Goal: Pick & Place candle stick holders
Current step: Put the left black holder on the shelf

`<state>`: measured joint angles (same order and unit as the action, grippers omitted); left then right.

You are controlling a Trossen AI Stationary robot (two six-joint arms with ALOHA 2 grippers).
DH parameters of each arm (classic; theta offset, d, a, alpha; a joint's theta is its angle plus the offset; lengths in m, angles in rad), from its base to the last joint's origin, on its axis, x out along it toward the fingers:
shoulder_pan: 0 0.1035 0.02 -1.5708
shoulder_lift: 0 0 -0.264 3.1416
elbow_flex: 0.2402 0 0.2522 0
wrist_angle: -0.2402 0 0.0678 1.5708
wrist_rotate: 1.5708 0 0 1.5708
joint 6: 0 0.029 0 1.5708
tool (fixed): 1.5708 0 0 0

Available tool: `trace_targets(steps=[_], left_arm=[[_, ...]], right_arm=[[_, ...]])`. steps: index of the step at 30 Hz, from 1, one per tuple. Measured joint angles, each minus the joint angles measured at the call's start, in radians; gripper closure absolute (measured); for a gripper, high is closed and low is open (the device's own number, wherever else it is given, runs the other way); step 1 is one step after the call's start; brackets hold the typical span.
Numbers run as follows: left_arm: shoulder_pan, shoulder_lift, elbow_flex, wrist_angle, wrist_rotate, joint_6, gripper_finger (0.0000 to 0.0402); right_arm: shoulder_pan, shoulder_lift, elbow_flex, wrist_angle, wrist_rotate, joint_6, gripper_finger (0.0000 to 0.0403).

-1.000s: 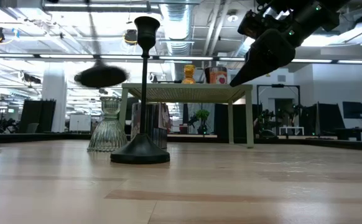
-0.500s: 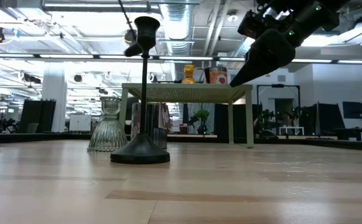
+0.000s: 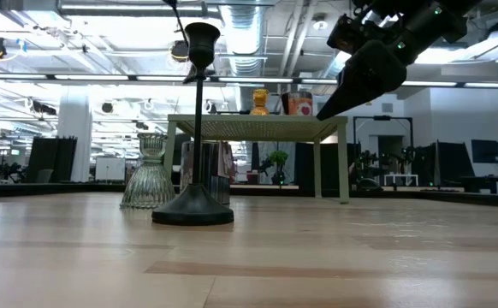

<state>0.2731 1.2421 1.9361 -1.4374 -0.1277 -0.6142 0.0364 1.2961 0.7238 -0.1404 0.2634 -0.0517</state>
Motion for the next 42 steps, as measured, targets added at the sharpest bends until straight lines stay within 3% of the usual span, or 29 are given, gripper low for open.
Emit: trace_targets(steps=[9,15,21,37,42], left_arm=[[0.264,0.214,0.187,-0.004,0.211,0.238,0.0392],[0.397,0.322,0.267,-0.14,0.229,0.296,0.0392],[0.429,0.337,0.269,-0.103,0.29,0.331,0.0392],[0.435,0.375,0.269,-0.098,0.297,0.325,0.0392],[0.435,0.404,0.269,-0.087,0.331,0.344,0.0392]], right_arm=[[0.0,0.0,0.0,-0.003,0.0,0.0,0.0333],[0.0,0.0,0.0,-0.003,0.0,0.0,0.0333],[-0.004,0.0,0.0,-0.003,0.0,-0.001,0.0333],[-0.05,0.0,0.0,-0.043,-0.004,0.027,0.0333],[-0.05,0.0,0.0,-0.083,-0.056,0.027,0.0333]])
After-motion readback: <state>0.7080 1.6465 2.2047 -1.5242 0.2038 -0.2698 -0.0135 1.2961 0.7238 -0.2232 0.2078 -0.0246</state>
